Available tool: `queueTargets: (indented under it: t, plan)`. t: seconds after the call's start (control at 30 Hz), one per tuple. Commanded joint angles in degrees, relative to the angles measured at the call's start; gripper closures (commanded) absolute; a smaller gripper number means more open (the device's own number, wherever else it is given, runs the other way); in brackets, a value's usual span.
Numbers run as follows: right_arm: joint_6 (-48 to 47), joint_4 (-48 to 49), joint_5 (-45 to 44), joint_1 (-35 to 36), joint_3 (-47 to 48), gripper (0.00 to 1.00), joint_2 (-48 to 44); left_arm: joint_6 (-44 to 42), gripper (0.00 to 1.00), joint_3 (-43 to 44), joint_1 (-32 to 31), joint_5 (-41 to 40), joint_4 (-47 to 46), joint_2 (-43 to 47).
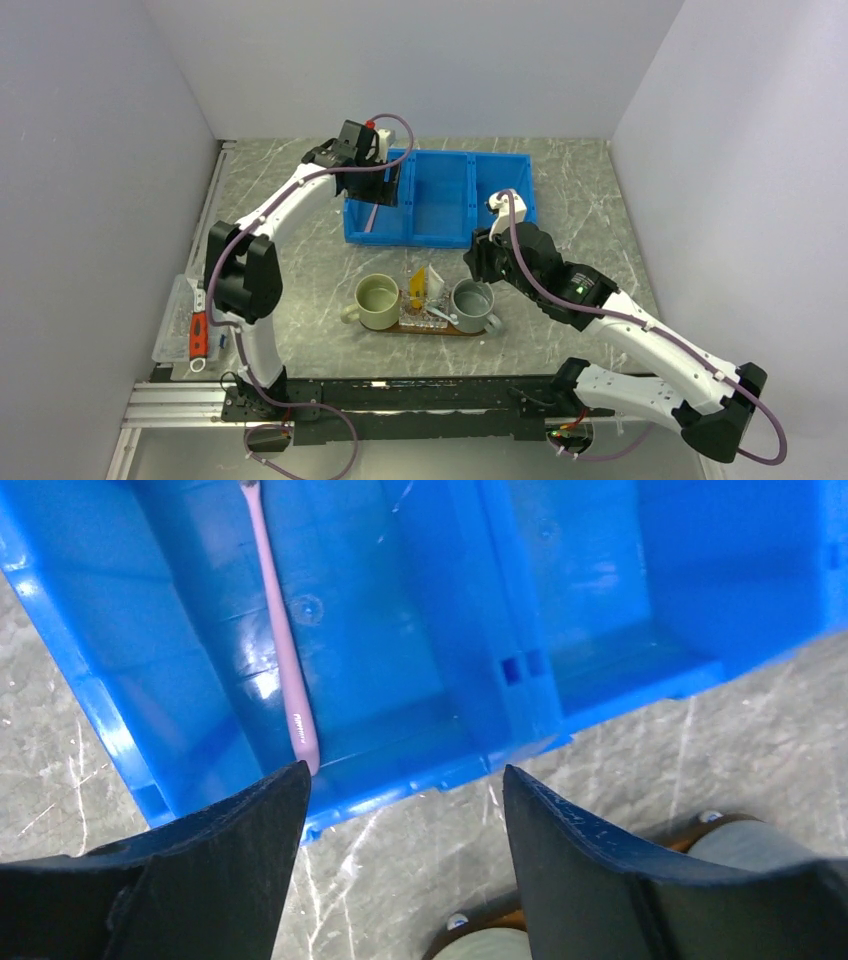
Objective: Prepare toiletry sets of a toothbrush and toothpaste on the tray
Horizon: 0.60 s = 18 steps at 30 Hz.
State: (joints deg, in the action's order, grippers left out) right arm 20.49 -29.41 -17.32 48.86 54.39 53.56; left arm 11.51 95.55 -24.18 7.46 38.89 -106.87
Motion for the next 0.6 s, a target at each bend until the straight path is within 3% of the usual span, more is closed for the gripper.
queueTargets:
  t: [0.0,0.33,0.57]
  plan:
    - [-1.9,3.3,6.5,-3.3,-1.4,0.59,-1.2,0.2,0.28,3.6,1.8,-1.6,0.7,-3.2]
    - [-3.3,5.0,12.5,-8.7,-4.1,0.58,-1.9,1.6,0.39,9.0,3.0,-4.0,2.0,-13.6]
    - [-3.9,6.3,16.3,-11.5,-5.6,0.58,-1.5,2.6,0.41,11.1,3.0,-7.3,2.2,-18.1]
